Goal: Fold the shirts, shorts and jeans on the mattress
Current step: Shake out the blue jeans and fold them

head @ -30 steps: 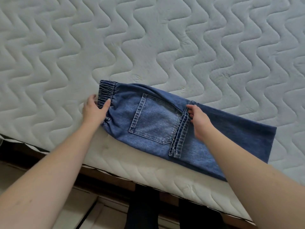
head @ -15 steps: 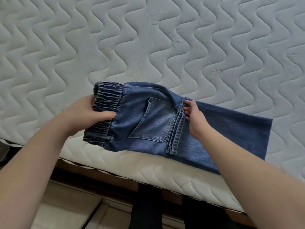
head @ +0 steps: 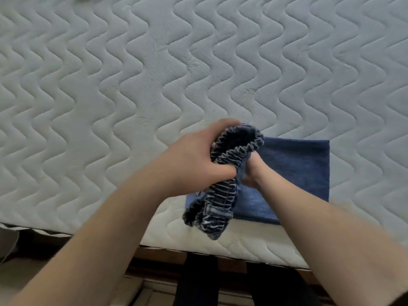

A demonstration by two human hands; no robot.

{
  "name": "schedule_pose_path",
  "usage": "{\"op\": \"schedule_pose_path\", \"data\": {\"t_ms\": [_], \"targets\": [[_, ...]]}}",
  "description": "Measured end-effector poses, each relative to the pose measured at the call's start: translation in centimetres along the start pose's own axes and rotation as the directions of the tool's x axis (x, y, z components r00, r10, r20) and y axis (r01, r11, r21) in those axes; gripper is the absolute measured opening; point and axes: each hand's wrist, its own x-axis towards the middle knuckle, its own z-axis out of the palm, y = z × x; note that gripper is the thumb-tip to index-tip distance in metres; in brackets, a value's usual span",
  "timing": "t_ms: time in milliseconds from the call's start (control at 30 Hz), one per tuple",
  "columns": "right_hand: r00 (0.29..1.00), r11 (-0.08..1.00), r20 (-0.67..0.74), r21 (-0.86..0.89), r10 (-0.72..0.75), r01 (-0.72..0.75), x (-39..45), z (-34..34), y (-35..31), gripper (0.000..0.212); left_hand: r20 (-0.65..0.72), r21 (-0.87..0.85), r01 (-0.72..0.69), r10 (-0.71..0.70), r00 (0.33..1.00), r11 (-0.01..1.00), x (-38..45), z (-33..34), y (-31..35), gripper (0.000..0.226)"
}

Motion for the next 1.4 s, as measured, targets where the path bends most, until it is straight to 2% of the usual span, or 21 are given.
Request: {"op": "schedule_pose_path", "data": {"t_ms": [67, 133, 233, 300, 400, 500, 533, 600, 667, 700, 767, 800, 900, 967, 1067, 1200, 1300, 1400], "targets": [[0.997, 0.996, 0.076, 0.089, 0.005, -0.011, -1.8, -1.4, -0.9, 0.047, 0.044, 0.032, 0.005, -0.007, 0.999, 0.999, 2.1, 2.3, 1.0, 0.065], [0.995, 0.990, 0.099, 0.143, -0.005, -0.010, -3.3, -3.5, -1.9, 0.055, 0.077, 0.063, 0.007, -0.012, 0.997, 0.998, 4.4, 5.2, 1.8, 0.064], [0.998, 0.957, -0.052, 0.286, -0.027, 0.041, -4.8, -8.4, -2.8, 0.059, 0.101, 0.128, 0.043, -0.056, 0.993, 0.991, 8.0, 10.4, 2.3, 0.067], [0.990, 0.946, -0.142, 0.317, -0.023, 0.067, -5.6, -12.2, -2.5, 0.069, 0.110, 0.156, 0.090, -0.108, 0.988, 0.984, 10.1, 14.0, 2.1, 0.068], [0.992, 0.931, -0.114, 0.354, -0.051, 0.089, -7.0, -15.7, -1.7, 0.084, 0.150, 0.038, 0.153, -0.157, 0.976, 0.988, 12.4, 18.0, 1.4, 0.061], [0.991, 0.958, -0.097, 0.261, -0.095, 0.118, -8.2, -16.7, -1.4, 0.081, 0.135, 0.039, 0.118, -0.122, 0.983, 0.992, 13.0, 19.3, -0.2, 0.049], [0.980, 0.978, -0.152, 0.149, -0.126, 0.149, -8.3, -16.8, -1.3, 0.076, 0.105, 0.035, 0.088, -0.091, 0.990, 0.996, 13.0, 19.2, -0.9, 0.043], [0.920, 0.963, -0.312, -0.204, -0.237, 0.179, -8.4, -16.6, -0.8, 0.074, 0.010, 0.072, 0.015, -0.016, 1.000, 0.997, 12.9, 18.3, -2.5, 0.037], [0.829, 0.847, -0.393, -0.505, -0.398, 0.167, -8.3, -16.1, -0.3, 0.071, -0.075, 0.197, -0.062, 0.079, 0.994, 0.978, 13.2, 17.1, -4.1, 0.040], [0.794, 0.805, -0.409, -0.571, -0.450, 0.162, -8.2, -15.8, -0.1, 0.068, -0.089, 0.278, -0.092, 0.121, 0.989, 0.956, 13.6, 16.4, -4.7, 0.044], [0.760, 0.787, -0.426, -0.592, -0.490, 0.176, -8.1, -15.5, 0.0, 0.058, -0.070, 0.426, -0.124, 0.169, 0.983, 0.896, 14.5, 15.0, -5.7, 0.050], [0.765, 0.794, -0.419, -0.578, -0.489, 0.191, -8.2, -15.7, -0.1, 0.053, -0.046, 0.479, -0.145, 0.190, 0.981, 0.866, 15.0, 14.3, -6.1, 0.049], [0.829, 0.830, -0.327, -0.494, -0.453, 0.258, -8.8, -17.2, -0.4, 0.043, 0.092, 0.516, -0.317, 0.316, 0.944, 0.796, 15.9, 12.6, -7.3, 0.029], [0.870, 0.869, -0.263, -0.397, -0.417, 0.296, -9.4, -17.9, -0.5, 0.039, 0.189, 0.538, -0.388, 0.341, 0.921, 0.749, 16.3, 12.0, -7.8, 0.024], [0.894, 0.888, -0.205, -0.333, -0.398, 0.319, -9.7, -18.0, -0.6, 0.035, 0.219, 0.593, -0.360, 0.286, 0.933, 0.720, 17.7, 11.8, -7.9, 0.028], [0.889, 0.892, -0.216, -0.308, -0.403, 0.330, -9.5, -17.9, -0.9, 0.037, 0.245, 0.614, -0.356, 0.258, 0.934, 0.704, 19.3, 12.1, -8.0, 0.031], [0.859, 0.861, -0.256, -0.388, -0.443, 0.328, -9.0, -17.9, -0.8, 0.040, 0.210, 0.636, -0.343, 0.272, 0.939, 0.691, 19.9, 13.0, -8.5, 0.033], [0.792, 0.807, -0.375, -0.542, -0.481, 0.234, -8.0, -18.0, -0.6, 0.058, 0.130, 0.702, -0.292, 0.287, 0.949, 0.650, 20.5, 14.5, -8.6, 0.030]]}}
